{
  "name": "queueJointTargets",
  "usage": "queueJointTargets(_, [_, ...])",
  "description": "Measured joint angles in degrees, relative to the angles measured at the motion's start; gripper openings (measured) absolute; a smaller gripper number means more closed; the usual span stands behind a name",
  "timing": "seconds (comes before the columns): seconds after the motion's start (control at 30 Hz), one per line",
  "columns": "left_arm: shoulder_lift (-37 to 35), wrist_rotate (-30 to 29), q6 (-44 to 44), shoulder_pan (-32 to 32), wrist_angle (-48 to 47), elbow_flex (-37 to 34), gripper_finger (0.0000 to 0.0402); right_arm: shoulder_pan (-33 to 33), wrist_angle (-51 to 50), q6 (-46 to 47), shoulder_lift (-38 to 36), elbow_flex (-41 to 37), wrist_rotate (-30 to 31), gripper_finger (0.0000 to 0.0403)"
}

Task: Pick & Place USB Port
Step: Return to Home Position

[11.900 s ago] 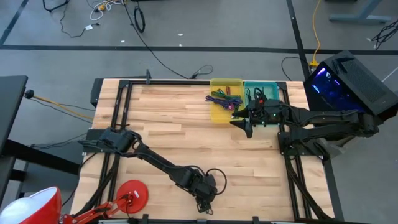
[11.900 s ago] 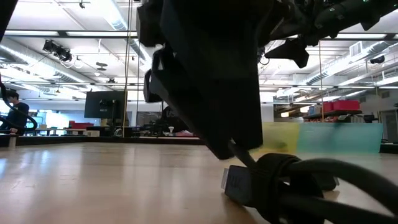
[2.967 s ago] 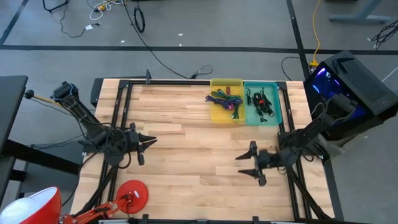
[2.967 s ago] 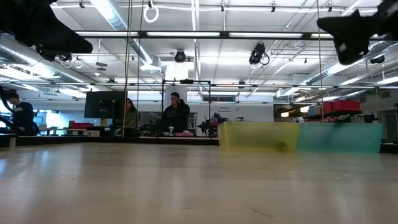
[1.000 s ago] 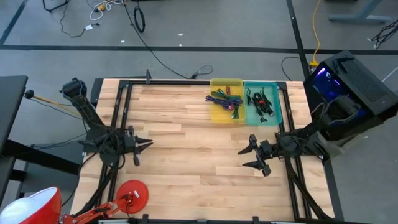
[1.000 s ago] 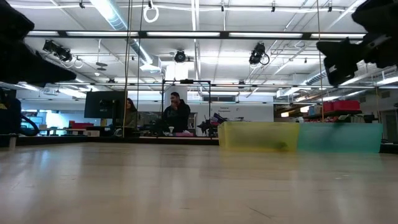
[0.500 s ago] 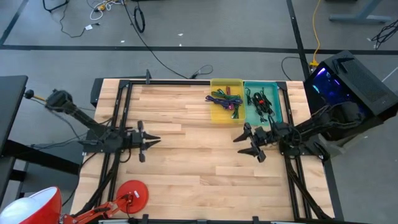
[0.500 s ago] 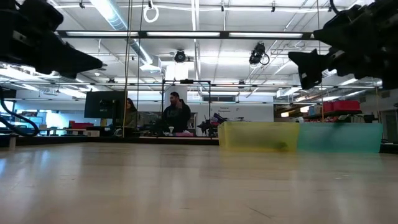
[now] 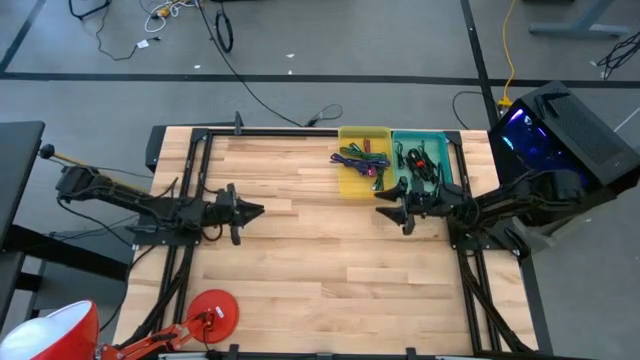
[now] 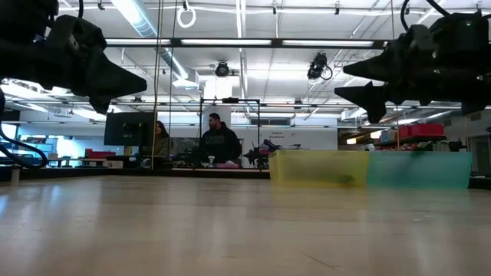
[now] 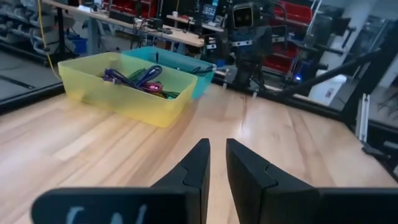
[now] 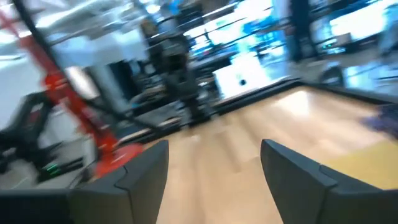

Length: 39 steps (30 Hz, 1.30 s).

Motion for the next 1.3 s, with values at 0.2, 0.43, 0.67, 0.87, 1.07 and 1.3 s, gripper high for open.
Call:
queueJointTargets(0.2, [0.00,-0.03,-1.14,-0.02,0.01,-0.01,0.0055,0.00,-0.17,0.02,-0.02,0.00,8.44,0.0256])
queueJointTargets(0.43, [-2.57,-0.05,-1.17,-0.02,0.00,-0.01,0.0055,0.07,-10.20,0.02,-11.27,0.02,10.98,0.0256])
queueJointTargets(0.67, [-12.14,-0.05,-1.17,-0.04,0.02,-0.01,0.0055,0.07,-13.43,0.02,-24.88,0.02,10.84,0.0256])
queueJointTargets(0.87, [-19.90,-0.05,-1.17,-0.04,0.14,-0.01,0.0055,0.09,-14.33,0.00,-37.44,0.02,10.85,0.0256])
queueJointTargets(1.07, [-26.65,-0.07,-1.17,-0.04,-0.04,-0.03,0.0055,0.09,-14.31,0.00,-49.50,0.02,10.87,0.0256])
queueJointTargets(1.3, [-33.34,-0.07,-1.16,-0.04,0.03,-0.03,0.0055,0.09,-14.36,0.00,-59.66,0.02,10.85,0.0256])
